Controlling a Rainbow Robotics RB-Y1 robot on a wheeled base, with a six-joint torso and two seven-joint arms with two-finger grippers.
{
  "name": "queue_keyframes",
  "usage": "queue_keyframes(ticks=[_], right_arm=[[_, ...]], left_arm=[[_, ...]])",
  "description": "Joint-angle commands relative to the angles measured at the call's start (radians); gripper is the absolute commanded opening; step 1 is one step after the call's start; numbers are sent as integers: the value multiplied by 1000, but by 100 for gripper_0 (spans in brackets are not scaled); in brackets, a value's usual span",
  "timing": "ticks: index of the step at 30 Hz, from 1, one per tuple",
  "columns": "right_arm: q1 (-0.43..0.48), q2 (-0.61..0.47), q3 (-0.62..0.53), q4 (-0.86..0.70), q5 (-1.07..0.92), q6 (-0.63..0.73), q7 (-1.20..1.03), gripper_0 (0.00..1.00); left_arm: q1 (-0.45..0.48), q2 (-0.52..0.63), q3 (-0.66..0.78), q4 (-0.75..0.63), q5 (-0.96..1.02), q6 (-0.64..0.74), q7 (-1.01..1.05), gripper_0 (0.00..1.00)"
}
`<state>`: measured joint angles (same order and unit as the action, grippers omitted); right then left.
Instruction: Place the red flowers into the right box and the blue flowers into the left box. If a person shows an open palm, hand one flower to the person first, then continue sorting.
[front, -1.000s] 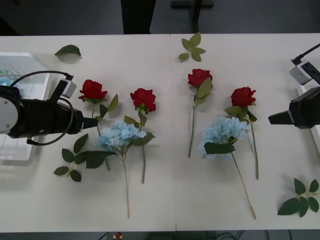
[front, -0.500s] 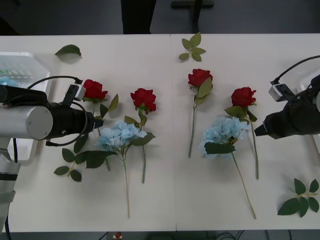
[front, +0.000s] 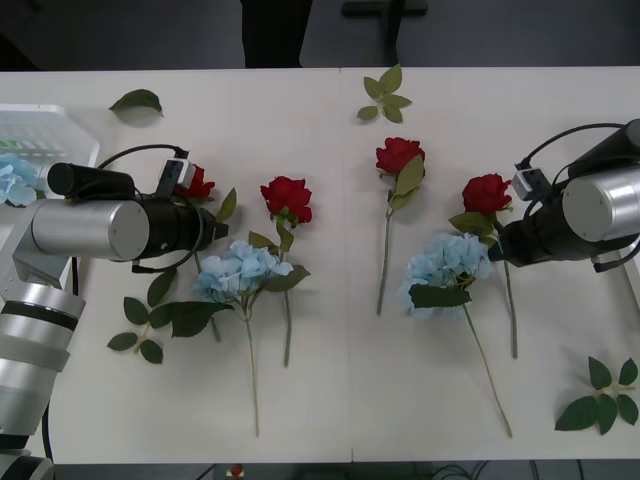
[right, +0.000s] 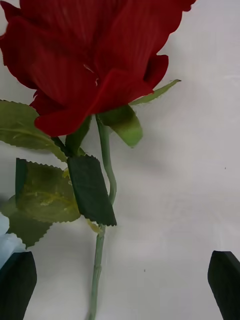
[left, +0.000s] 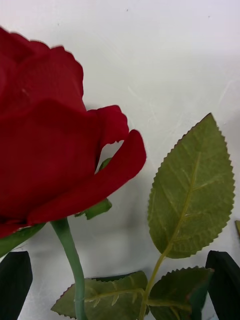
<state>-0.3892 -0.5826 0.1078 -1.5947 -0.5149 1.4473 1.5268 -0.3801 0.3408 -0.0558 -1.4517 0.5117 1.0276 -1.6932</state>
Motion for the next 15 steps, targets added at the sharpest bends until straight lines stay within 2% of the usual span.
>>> queue_keyframes(ticks=[1, 2, 3, 4, 5, 15], right_arm=[[-13, 0, 35, 19, 29, -50, -11, 100], [-14, 4, 44, 39, 32, -74, -11, 100], [-13, 6, 46, 47, 30, -82, -13, 100], [-13, 10, 47, 59, 33, -96, -8, 100], [-13, 15, 47, 67, 38, -105, -7, 100], [-13, 36, 67, 113, 78, -160, -5, 100]], left_arm=[[-13, 0, 1, 10, -13, -11, -20, 84], [-13, 0, 1, 17, -16, -12, -22, 49], [-13, 0, 1, 20, -18, -15, -22, 37], [-13, 0, 1, 27, -21, -17, -23, 14], [-13, 0, -1, 31, -24, -17, -23, 2], [-19, 6, -1, 31, -16, -15, -25, 0]])
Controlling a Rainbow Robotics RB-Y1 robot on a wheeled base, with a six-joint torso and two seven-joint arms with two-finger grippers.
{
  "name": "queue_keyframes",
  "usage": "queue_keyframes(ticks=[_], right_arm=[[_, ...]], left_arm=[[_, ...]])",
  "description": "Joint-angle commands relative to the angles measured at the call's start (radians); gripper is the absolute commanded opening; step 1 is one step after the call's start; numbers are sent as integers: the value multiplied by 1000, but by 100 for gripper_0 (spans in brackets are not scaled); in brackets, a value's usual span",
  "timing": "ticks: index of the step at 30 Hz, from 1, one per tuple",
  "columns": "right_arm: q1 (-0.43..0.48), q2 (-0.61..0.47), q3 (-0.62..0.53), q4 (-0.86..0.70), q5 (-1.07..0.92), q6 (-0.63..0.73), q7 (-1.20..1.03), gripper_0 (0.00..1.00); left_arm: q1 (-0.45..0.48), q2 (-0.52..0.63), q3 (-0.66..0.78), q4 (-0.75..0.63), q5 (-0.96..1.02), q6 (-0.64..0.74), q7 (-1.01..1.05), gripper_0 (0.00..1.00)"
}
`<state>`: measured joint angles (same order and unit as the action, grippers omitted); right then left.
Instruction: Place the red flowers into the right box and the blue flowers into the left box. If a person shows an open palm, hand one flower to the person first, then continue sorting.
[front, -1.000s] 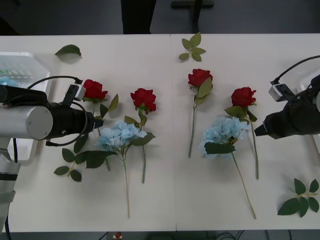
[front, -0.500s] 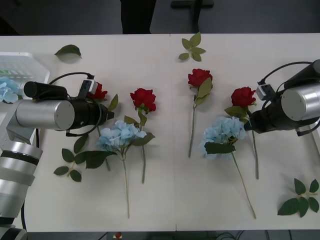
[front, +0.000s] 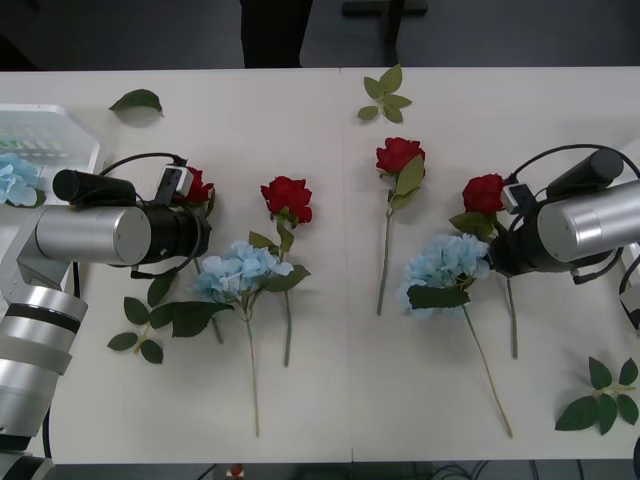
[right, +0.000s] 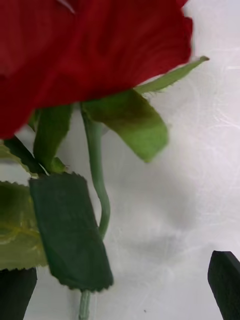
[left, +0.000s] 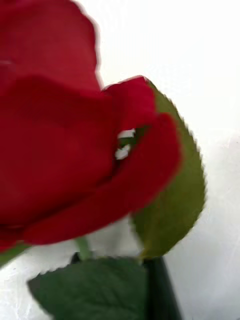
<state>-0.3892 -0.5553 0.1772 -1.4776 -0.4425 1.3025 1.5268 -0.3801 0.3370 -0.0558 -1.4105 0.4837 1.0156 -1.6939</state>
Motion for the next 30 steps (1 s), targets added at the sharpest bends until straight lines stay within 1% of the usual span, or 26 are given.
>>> queue_keyframes(ticks=[1, 2, 3, 4, 5, 6, 7, 8, 10, 12, 13, 17, 18, 20, 23, 25, 28, 30], right_arm=[[-13, 12, -4, 2, 5, -22, -5, 100], [-13, 12, -4, 7, 5, -28, -4, 100], [-13, 12, 1, 8, 7, -34, -4, 94], [-13, 12, 4, 8, 10, -35, -4, 80], [-13, 12, 7, 8, 13, -39, -4, 51], [-13, 12, 7, 8, 14, -39, -5, 38], [-13, 12, 7, 8, 14, -40, -5, 18], [-14, 12, 7, 8, 11, -40, -5, 11], [-13, 14, 7, 8, 11, -40, -5, 4], [-13, 12, 7, 8, 10, -42, -5, 0], [-13, 14, 7, 8, 10, -42, -5, 0], [-13, 12, 7, 8, 21, -42, -5, 0], [-13, 11, 7, 8, 22, -42, -5, 0], [-13, 5, 5, 8, 21, -42, -7, 0], [-13, -3, -12, 2, 18, -26, -2, 0], [-13, -15, -32, -20, 19, -3, 3, 0], [-13, -38, -70, -90, 31, 72, 10, 0], [-13, -57, -116, -164, 42, 149, 19, 0]], left_arm=[[-20, 13, -1, -11, 26, -3, -26, 0], [-20, 16, -1, -18, 35, -3, -26, 0], [-20, 22, -1, -28, 50, -3, -26, 0], [-20, 27, -1, -39, 64, 1, -27, 0], [-20, 37, -1, -59, 84, 17, -30, 0], [-22, 43, -1, -71, 95, 26, -32, 0], [-20, 57, 1, -105, 116, 49, -32, 0], [-20, 76, 4, -143, 141, 80, -32, 0], [-20, 102, 14, -199, 182, 126, -32, 0], [-20, 129, 33, -254, 236, 170, -32, 0], [-20, 157, 48, -295, 285, 209, -35, 0], [-20, 217, 94, -384, 441, 290, -43, 0], [-20, 226, 102, -395, 477, 301, -43, 0], [-20, 247, 128, -415, 608, 324, -47, 0], [-13, 254, 157, -418, 793, 319, -78, 0], [-11, 254, 168, -416, 875, 313, -122, 0], [0, 252, 168, -416, 1010, 291, -181, 0], [7, 237, 154, -416, 1115, 265, -224, 0]])
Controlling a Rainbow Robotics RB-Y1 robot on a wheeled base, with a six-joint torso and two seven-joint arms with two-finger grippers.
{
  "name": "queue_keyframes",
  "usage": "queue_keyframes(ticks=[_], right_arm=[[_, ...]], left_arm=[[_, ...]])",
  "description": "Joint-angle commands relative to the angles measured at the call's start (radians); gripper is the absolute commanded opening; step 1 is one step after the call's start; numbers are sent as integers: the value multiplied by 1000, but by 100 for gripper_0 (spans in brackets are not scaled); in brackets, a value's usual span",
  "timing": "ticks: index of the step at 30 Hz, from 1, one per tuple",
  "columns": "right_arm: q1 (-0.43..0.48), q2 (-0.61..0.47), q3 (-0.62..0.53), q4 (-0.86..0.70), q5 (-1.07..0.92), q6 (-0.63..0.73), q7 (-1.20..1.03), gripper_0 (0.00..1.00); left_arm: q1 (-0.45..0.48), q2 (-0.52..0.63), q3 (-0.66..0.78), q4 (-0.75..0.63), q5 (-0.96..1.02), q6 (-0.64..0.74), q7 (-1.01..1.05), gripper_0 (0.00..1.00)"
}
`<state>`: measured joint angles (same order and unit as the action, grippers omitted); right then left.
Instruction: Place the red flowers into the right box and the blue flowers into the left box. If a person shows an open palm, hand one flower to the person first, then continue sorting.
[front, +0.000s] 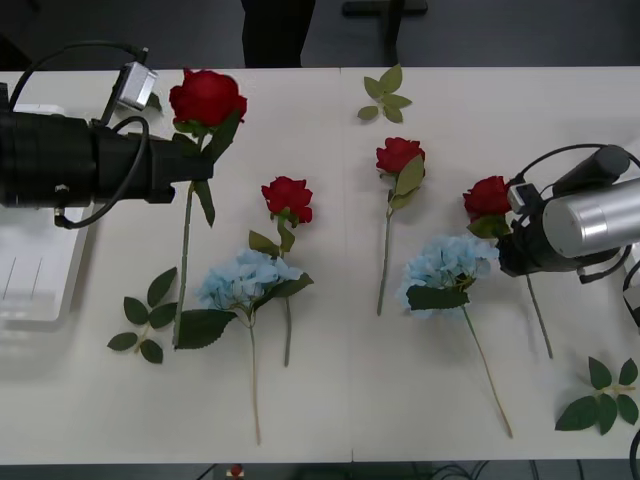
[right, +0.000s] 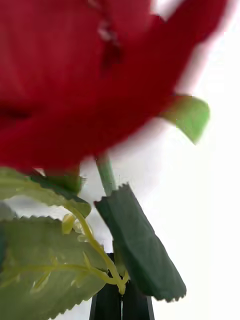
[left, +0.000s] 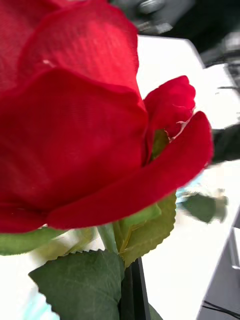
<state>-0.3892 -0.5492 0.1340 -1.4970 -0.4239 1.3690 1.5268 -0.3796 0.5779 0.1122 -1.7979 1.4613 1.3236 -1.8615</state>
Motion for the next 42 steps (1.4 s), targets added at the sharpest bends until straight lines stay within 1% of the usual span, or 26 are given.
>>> queue_keyframes(ticks=[1, 5, 7, 12, 15, 16, 21, 23, 25, 29, 33, 35, 36, 38, 42], right_arm=[[-13, -69, -93, -170, 25, 108, 26, 0], [-13, -89, -189, -249, 34, 194, 90, 0], [-13, -94, -272, -279, 33, 240, 145, 0], [-13, -124, -435, -299, 33, 294, 263, 0], [-13, -160, -482, -298, 53, 306, 311, 0], [-13, -169, -487, -298, 59, 311, 319, 0], [-10, -224, -496, -261, 148, 324, 331, 0], [-10, -229, -502, -213, 178, 300, 332, 0], [-11, -229, -504, -172, 206, 260, 332, 0], [-11, -229, -502, -74, 238, 150, 331, 0], [-11, -229, -490, 29, 247, 16, 328, 0], [-13, -229, -485, 92, 241, -59, 328, 0], [-14, -229, -482, 109, 240, -76, 328, 0], [-16, -229, -464, 162, 235, -142, 328, 0], [-17, -229, -461, 218, 235, -203, 331, 0]], left_arm=[[8, -7, -23, -31, 175, -55, -71, 0], [13, -9, -94, -31, 321, -135, -154, 0], [13, -9, -149, -31, 409, -188, -225, 0], [13, -9, -279, -55, 554, -308, -370, 0], [13, -13, -358, -95, 577, -394, -419, 0], [13, -13, -373, -103, 577, -411, -426, 0], [-1, -26, -516, -164, 576, -583, -444, 0], [-18, -44, -571, -175, 556, -649, -453, 0], [-32, -64, -595, -173, 524, -676, -459, 0], [-67, -116, -597, -136, 429, -675, -455, 0], [-111, -179, -583, -69, 358, -635, -453, 0], [-130, -222, -542, -32, 303, -584, -452, 0], [-134, -233, -528, -23, 289, -566, -452, 0], [-151, -268, -468, 6, 240, -480, -444, 0], [-170, -291, -391, 23, 182, -373, -429, 0]])
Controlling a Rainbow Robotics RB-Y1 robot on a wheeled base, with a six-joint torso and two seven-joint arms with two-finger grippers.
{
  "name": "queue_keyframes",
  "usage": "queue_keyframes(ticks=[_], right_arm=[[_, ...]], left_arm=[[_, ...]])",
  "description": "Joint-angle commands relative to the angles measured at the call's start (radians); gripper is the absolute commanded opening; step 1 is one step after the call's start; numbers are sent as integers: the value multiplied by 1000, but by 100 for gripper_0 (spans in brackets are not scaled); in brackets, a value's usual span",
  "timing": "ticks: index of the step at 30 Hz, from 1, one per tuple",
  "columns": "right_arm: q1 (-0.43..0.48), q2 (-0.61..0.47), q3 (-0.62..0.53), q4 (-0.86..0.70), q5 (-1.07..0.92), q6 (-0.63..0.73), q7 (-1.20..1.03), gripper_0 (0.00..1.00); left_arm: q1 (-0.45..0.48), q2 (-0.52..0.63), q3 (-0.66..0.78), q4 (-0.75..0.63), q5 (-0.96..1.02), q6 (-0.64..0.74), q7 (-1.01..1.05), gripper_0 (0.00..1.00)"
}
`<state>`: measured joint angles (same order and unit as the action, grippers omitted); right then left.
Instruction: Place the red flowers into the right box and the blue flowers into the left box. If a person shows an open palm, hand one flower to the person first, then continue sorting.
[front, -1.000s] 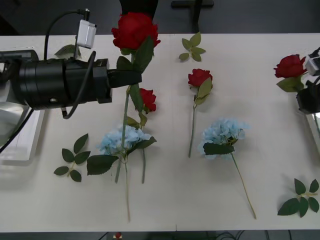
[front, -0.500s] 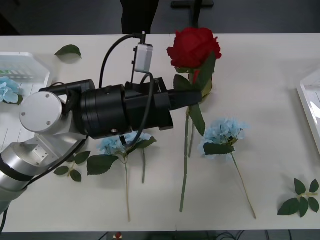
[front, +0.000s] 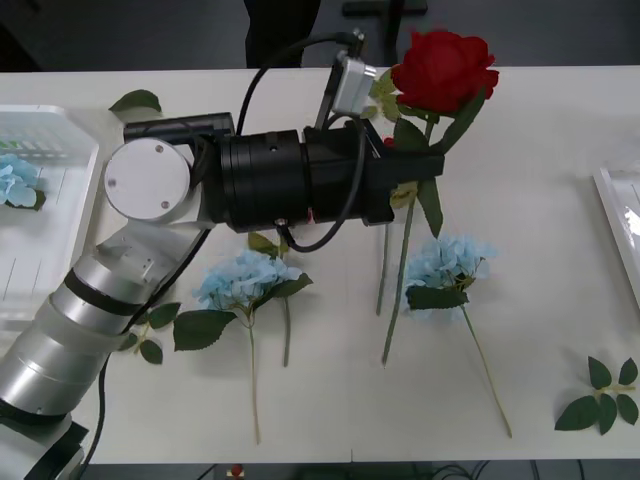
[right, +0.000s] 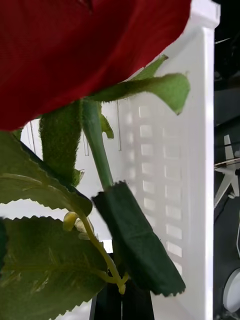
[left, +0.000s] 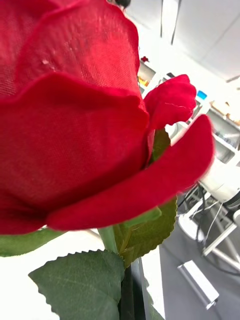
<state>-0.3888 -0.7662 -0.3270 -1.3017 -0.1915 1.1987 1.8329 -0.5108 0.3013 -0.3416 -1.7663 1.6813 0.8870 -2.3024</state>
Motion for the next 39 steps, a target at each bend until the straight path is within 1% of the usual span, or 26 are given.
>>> queue_keyframes(ticks=[1, 4, 5, 7, 9, 12, 16, 17, 20, 23, 25, 31, 33, 35, 39], right_arm=[[-18, -10, 3, 30, 0, -42, 26, 0], [-16, -12, 6, 32, -2, -44, 32, 0], [-16, -10, 9, 32, -2, -44, 36, 2], [-16, -10, 9, 30, -2, -44, 43, 13], [-16, -12, 13, 25, -5, -44, 55, 71], [-16, -12, 14, 16, -26, -44, 75, 99], [-16, -12, 13, 2, -52, -44, 115, 100], [-16, -12, 6, -10, -66, -42, 152, 100], [-16, -12, -23, -42, -111, -1, 212, 100], [-15, -10, -72, -117, -214, 114, 307, 100], [-13, -8, -87, -149, -266, 168, 353, 100], [-10, 38, -201, -255, -563, 414, 533, 100], [-5, 39, -216, -268, -645, 464, 551, 100], [1, 39, -234, -271, -786, 538, 559, 100], [13, 39, -244, -277, -991, 625, 572, 100]], left_arm=[[-44, -14, 81, -9, -54, 89, 18, 0], [-57, -14, 124, -9, -81, 153, 32, 0], [-60, -14, 138, -9, -86, 175, 35, 0], [-60, -14, 150, -9, -88, 188, 40, 0], [-60, -14, 151, -9, -83, 188, 44, 0], [-60, -14, 148, -9, -81, 176, 52, 0], [-60, -14, 127, -9, -65, 130, 55, 0], [-60, -14, 110, -9, -49, 98, 55, 0], [-58, -16, 82, -9, -26, 36, 55, 0], [-60, -16, 39, -9, -2, -45, 55, 0], [-58, -17, 18, -9, 11, -82, 55, 0], [-58, -21, -73, -9, 51, -238, 47, 0], [-58, -21, -83, -9, 51, -253, 46, 0], [-58, -25, -91, -9, 51, -269, 43, 0], [-58, -25, -91, -9, 51, -270, 40, 0]])
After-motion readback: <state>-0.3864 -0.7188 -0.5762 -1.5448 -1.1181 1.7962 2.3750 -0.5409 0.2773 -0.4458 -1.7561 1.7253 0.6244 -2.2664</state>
